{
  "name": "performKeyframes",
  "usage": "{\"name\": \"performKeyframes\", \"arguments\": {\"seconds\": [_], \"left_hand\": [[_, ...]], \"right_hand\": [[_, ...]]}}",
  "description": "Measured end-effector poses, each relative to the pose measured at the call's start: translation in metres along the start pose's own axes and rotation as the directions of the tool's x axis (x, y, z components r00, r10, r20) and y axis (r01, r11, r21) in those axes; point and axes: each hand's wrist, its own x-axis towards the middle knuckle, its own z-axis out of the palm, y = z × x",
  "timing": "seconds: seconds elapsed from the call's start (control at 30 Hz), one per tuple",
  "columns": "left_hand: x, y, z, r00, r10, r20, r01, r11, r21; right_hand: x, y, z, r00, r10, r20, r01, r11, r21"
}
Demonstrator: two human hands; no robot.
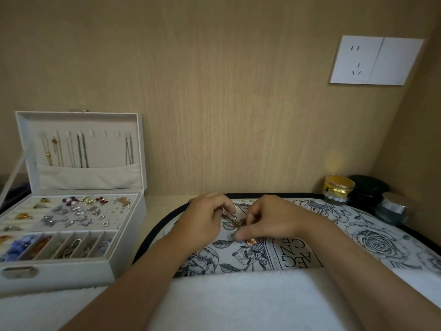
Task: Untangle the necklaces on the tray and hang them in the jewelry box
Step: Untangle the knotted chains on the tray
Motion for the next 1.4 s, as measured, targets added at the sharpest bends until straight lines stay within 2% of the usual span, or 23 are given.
{"name": "performKeyframes", "arguments": {"seconds": [0.07, 0.17, 0.23, 0.27, 0.33, 0.4, 0.5, 0.57, 0.67, 0.83, 0.93, 1.07, 1.17, 1.3, 1.4], "left_hand": [[0.002, -0.001, 0.001, 0.997, 0.019, 0.077, -0.023, 0.998, 0.051], [0.002, -0.002, 0.01, 0.963, 0.032, 0.268, -0.067, 0.99, 0.125], [0.002, -0.003, 0.013, 0.957, 0.034, 0.287, -0.078, 0.986, 0.146], [0.002, -0.002, 0.014, 0.962, 0.038, 0.269, -0.08, 0.986, 0.145], [0.003, 0.003, 0.014, 0.976, 0.003, 0.219, -0.024, 0.995, 0.094], [0.004, 0.011, 0.011, 0.978, -0.108, 0.18, 0.126, 0.988, -0.087], [0.006, 0.02, 0.001, 0.948, -0.27, 0.167, 0.315, 0.86, -0.401], [0.006, 0.023, -0.004, 0.932, -0.32, 0.168, 0.361, 0.794, -0.488], [0.005, 0.024, -0.005, 0.937, -0.31, 0.163, 0.346, 0.749, -0.565], [0.005, 0.021, -0.005, 0.933, -0.304, 0.193, 0.356, 0.706, -0.612], [0.004, 0.02, -0.006, 0.929, -0.284, 0.239, 0.371, 0.696, -0.615], [0.005, 0.018, -0.009, 0.914, -0.291, 0.282, 0.405, 0.63, -0.663], [0.005, 0.014, -0.009, 0.899, -0.327, 0.291, 0.437, 0.631, -0.641], [0.004, 0.016, -0.01, 0.894, -0.357, 0.272, 0.448, 0.735, -0.509], [0.003, 0.017, -0.007, 0.904, -0.333, 0.269, 0.42, 0.811, -0.407]], "right_hand": [[0.002, -0.003, 0.002, 0.999, -0.004, 0.048, 0.006, 0.999, -0.049], [0.004, 0.002, 0.0, 0.998, -0.031, 0.052, 0.032, 0.999, -0.023], [0.003, 0.007, -0.003, 0.999, -0.015, 0.049, 0.013, 0.999, 0.05], [0.004, 0.011, -0.004, 0.999, -0.015, 0.04, 0.009, 0.989, 0.147], [0.004, 0.015, -0.006, 0.999, -0.04, 0.016, 0.029, 0.91, 0.413], [0.005, 0.015, -0.008, 0.999, -0.05, -0.007, 0.044, 0.777, 0.628], [0.007, 0.012, -0.006, 0.999, -0.033, -0.003, 0.02, 0.54, 0.842], [0.008, 0.008, -0.004, 0.997, -0.064, 0.034, -0.003, 0.434, 0.901], [0.009, 0.004, -0.004, 0.994, -0.1, 0.036, -0.001, 0.328, 0.945], [0.012, -0.001, 0.004, 1.0, -0.007, -0.021, 0.022, 0.294, 0.956], [0.013, -0.008, 0.009, 0.999, -0.033, -0.028, 0.035, 0.237, 0.971], [0.017, -0.01, 0.012, 0.994, 0.084, -0.073, 0.048, 0.272, 0.961], [0.018, -0.007, 0.011, 0.992, 0.113, -0.056, 0.019, 0.302, 0.953], [0.016, -0.005, 0.009, 0.989, 0.123, -0.086, 0.005, 0.549, 0.836], [0.016, -0.004, 0.011, 0.985, 0.105, -0.135, 0.031, 0.669, 0.743]]}}
